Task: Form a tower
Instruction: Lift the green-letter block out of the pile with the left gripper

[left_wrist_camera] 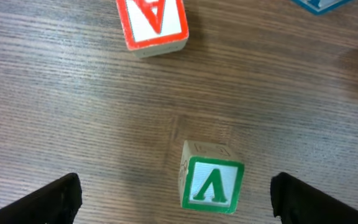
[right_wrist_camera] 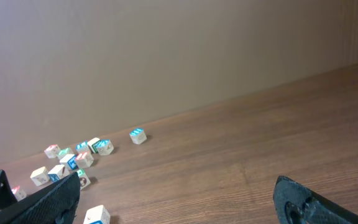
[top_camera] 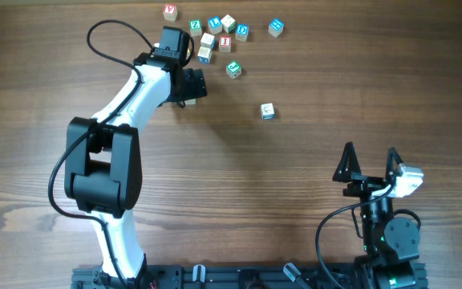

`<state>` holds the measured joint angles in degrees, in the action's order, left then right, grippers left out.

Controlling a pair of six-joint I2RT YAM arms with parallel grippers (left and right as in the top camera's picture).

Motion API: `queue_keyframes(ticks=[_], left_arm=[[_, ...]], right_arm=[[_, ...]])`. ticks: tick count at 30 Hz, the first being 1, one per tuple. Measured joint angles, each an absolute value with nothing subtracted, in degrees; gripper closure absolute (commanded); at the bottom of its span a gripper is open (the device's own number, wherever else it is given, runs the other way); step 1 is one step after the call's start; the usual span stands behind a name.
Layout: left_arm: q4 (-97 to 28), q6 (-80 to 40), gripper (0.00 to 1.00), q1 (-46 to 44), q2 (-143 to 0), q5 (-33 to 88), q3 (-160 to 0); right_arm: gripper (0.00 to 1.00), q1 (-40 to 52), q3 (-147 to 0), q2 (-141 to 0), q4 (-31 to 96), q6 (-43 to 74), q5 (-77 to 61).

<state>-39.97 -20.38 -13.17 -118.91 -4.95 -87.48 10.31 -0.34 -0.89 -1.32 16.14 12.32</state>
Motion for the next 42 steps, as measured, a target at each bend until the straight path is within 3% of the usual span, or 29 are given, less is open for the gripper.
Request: queue_keyframes(ticks=[42], left_arm=[[-38.39,-20.51,0.00,-13.17,-118.91,-4.95,-87.33]], right_arm=[[0.00,10.31,-0.36,-0.89,-1.32,16.14,12.32]])
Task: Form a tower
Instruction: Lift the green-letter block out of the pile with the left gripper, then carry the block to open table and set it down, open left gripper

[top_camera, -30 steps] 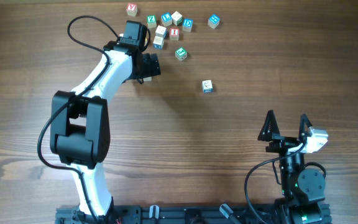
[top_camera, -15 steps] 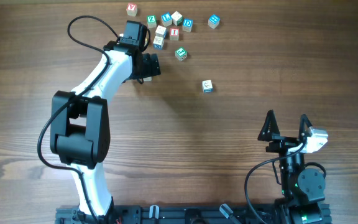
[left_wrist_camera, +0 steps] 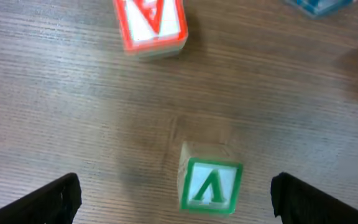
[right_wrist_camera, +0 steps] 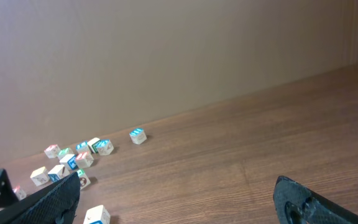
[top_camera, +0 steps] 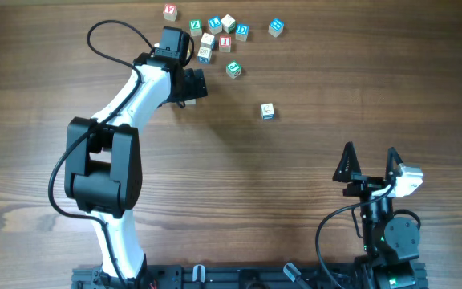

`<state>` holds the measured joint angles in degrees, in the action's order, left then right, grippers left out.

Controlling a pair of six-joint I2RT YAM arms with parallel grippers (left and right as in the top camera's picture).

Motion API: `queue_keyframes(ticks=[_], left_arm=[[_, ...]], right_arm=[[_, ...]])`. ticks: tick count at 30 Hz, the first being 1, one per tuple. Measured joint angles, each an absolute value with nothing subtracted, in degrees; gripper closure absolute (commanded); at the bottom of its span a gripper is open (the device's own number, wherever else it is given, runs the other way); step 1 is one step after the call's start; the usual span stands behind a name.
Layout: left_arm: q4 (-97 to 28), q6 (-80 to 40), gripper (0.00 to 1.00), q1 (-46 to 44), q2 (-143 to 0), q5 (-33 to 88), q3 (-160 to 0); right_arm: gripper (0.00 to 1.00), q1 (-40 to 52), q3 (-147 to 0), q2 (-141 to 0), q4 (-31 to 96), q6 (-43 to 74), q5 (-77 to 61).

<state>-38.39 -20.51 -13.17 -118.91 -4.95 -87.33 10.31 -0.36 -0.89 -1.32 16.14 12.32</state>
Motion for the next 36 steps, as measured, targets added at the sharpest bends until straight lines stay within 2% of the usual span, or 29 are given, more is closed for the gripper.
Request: queue_keyframes(ticks=[4,7,12,13,14,16,18,20,21,30,36], left_arm=[[-35.11,-20.53,0.00,-13.17,-118.91,-4.95,-87.26],[-33.71,-20.51,0.15,-13.17,-118.91,-4.93,-87.26],[-30.87,-20.95,0.19,-13.17,-118.83,-4.93,-87.18],[-31.03,-20.95,0.22,-13.17,-118.83,-4.93,-87.18],[-31.00,-20.93,0.30,-13.19,-118.80,-4.93,-87.18],[-31.00,-20.75,0.38,-13.19,-118.80,-4.93,-87.18],[-31.16,-20.95,0.39,-13.19,-118.83,-4.91,-87.18],[-32.67,-20.93,0.28,-13.19,-118.80,-4.93,-87.18],[-34.59,-20.84,0.28,-13.19,-118.80,-4.91,-87.15],[-31.05,-20.91,0.43,-13.45,-118.89,-4.93,-85.01],[-28.45,-20.71,0.44,-13.45,-120.75,-4.49,-84.73]], right_arm=[[0.00,10.31,-0.36,-0.89,-1.32,16.14,12.32],[0.00,10.31,-0.34,-0.89,-1.32,16.14,12.32],[0.00,10.31,-0.36,-0.89,-1.32,16.14,12.32],[0.00,10.31,-0.34,-0.89,-1.32,16.14,12.32],[0.00,10.31,-0.36,-0.89,-1.32,16.14,12.32],[0.00,10.31,-0.34,-0.89,-1.32,16.14,12.32],[0.00,10.31,-0.34,-0.89,-1.32,16.14,12.32],[0.00,10.31,-0.36,-0.89,-1.34,16.14,12.32],[0.00,10.31,-0.36,-0.89,-1.34,16.14,12.32],[0.00,10.31,-0.36,-0.89,-1.32,16.14,12.32],[0.01,10.31,-0.34,-0.89,-1.32,16.14,12.32]])
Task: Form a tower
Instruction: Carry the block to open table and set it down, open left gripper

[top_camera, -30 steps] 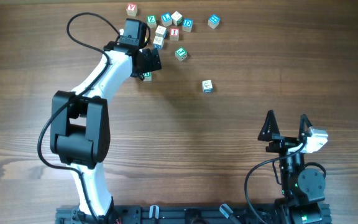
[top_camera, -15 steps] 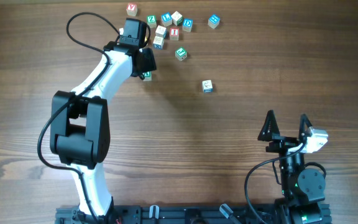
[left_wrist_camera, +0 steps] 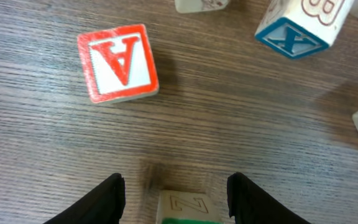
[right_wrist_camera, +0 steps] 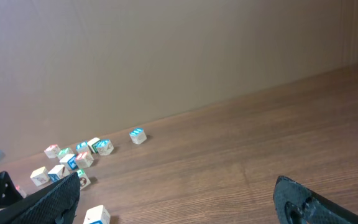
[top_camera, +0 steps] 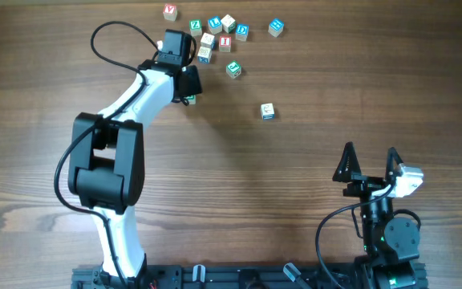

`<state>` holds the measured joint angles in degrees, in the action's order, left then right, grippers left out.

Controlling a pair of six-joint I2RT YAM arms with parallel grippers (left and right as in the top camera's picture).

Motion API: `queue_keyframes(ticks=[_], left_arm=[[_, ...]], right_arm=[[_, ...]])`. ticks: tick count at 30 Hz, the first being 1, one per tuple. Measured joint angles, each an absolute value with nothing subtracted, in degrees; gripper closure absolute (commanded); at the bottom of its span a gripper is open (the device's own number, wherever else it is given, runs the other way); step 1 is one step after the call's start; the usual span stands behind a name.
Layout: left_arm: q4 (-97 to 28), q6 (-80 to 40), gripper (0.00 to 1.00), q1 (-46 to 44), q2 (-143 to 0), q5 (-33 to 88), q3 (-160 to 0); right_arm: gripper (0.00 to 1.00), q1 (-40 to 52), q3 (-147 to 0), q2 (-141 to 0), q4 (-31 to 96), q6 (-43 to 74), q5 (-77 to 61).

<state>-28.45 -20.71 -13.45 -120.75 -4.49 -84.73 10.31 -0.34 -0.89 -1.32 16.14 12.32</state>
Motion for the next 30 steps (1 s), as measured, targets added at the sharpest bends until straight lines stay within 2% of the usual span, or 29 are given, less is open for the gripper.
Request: queue_keyframes(ticks=[1,7,18,21,25,30], left_arm=[[-28.58,-20.60,0.44,-13.45,-120.77,-3.90,-84.71],[-31.05,-20.03,0.65,-13.45,-120.79,-1.30,-84.68],[-36.32,-20.05,0.68,-15.99,-118.45,-0.97,-84.58],[-41.04,-21.41,0.73,-19.86,-113.89,-0.78,-84.62],[-51.09,-27.44,0.73,-25.69,-112.77,-0.10,-84.58],[-51.64,-31.62,0.74,-32.97,-112.77,-2.87,-82.30]], right_arm=[[0.00,10.31,-0.34,-0.89,-1.32,16.14,12.32],[0.00,10.31,-0.36,-0.89,-1.32,16.14,12.32],[0.00,10.31,-0.36,-0.89,-1.32,16.14,12.32],[0.00,10.31,-0.36,-0.91,-1.34,16.14,12.32],[0.00,10.31,-0.34,-0.91,-1.34,16.14,12.32],[0.00,10.31,-0.36,-0.89,-1.32,16.14,12.32]])
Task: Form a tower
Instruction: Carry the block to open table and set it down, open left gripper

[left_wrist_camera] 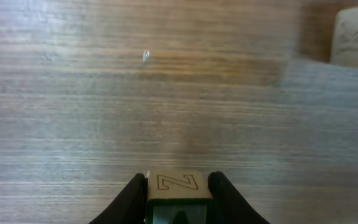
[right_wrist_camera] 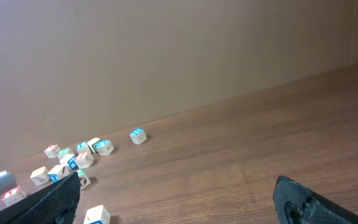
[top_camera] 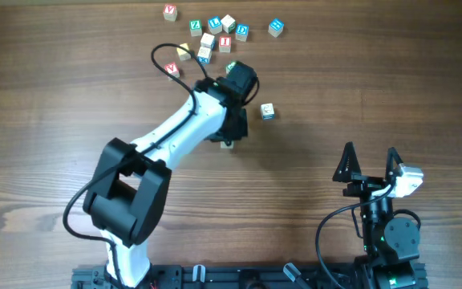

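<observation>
A wooden block [left_wrist_camera: 179, 185] with a green face and an outlined Z on its tan side sits between the fingers of my left gripper [left_wrist_camera: 179, 200], which is shut on it. In the overhead view that gripper [top_camera: 228, 136] is low over the middle of the table, with the block [top_camera: 228, 145] at its tip. A lone block with a blue edge [top_camera: 268, 111] lies just to the right and farther back, and shows as the pale block [left_wrist_camera: 356, 36]. My right gripper [top_camera: 368, 168] stands open at the front right, holding nothing.
Several letter blocks [top_camera: 215, 32] are scattered along the back edge. A red A block [top_camera: 172, 69] and a tan block [top_camera: 184, 50] lie left of my left arm. The right wrist view shows the same cluster [right_wrist_camera: 73, 158] far off to the left.
My left gripper was at the back by the block cluster with its fingers round the green block. Now it is shut on that block near the table's middle, beside the lone block.
My left gripper hung open over the green block near the red A block at the two oldest moments. Then its fingers stood close on either side of the block. Now the block is held over the table's middle. The right arm has not moved.
</observation>
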`<state>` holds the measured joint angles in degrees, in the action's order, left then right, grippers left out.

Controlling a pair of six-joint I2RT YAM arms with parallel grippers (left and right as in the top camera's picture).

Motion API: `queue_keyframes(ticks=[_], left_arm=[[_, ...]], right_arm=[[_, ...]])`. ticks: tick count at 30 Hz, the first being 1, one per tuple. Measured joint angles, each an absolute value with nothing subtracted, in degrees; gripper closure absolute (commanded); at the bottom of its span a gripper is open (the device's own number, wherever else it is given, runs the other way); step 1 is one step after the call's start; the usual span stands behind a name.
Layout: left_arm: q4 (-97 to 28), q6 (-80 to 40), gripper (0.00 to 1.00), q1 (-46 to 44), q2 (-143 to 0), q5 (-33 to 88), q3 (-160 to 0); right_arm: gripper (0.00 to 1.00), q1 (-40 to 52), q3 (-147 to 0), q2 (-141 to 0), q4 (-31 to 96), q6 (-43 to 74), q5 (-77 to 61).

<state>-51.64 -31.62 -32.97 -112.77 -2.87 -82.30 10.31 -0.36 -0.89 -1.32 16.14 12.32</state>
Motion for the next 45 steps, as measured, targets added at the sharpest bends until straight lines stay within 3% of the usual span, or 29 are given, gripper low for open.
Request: queue_keyframes(ticks=[9,18,22,23,26,31,33,35,36,39,40,45], left_arm=[[-40.40,-33.23,0.74,-33.80,-112.64,-5.15,-75.16],[-40.01,-33.36,0.73,-33.82,-112.57,-7.75,-74.74],[-39.16,-33.36,0.67,-33.82,-112.27,-7.90,-74.00],[-39.16,-33.36,0.58,-33.82,-112.27,-7.92,-73.95],[-39.72,-33.58,0.48,-33.80,-112.27,-8.36,-73.23],[-40.38,-33.65,0.56,-33.80,-112.29,-8.23,-72.69],[-40.51,-33.74,0.67,-33.80,-112.29,-8.10,-72.69],[-40.51,-33.91,0.69,-33.80,-112.27,-8.10,-72.69],[-40.49,-33.74,0.67,-33.80,-112.27,-8.12,-72.69],[-40.47,-33.87,0.39,-33.80,-112.27,-8.10,-72.69],[-40.51,-33.58,0.34,-33.80,-112.29,-8.14,-72.69],[-40.18,-33.08,0.29,-32.58,-112.44,-11.09,-74.46]], right_arm=[[0.00,10.31,-0.36,-0.91,-1.32,16.14,12.32],[0.00,10.31,-0.34,-0.89,-1.32,16.14,12.32],[0.00,10.31,-0.36,-0.89,-1.32,16.14,12.32],[0.00,10.31,-0.34,-0.89,-1.32,16.14,12.32],[0.00,10.31,-0.34,-0.89,-1.32,16.14,12.32],[0.00,10.31,-0.34,-0.91,-1.32,16.14,12.32],[0.00,10.31,-0.34,-0.91,-1.32,16.14,12.32],[0.00,10.31,-0.36,-0.91,-1.32,16.14,12.32],[0.00,10.31,-0.34,-0.89,-1.32,16.14,12.32],[0.00,10.31,-0.34,-0.89,-1.32,16.14,12.32],[0.00,10.31,-0.36,-0.91,-1.32,16.14,12.32],[0.00,10.31,-0.34,-0.89,-1.32,16.14,12.32]])
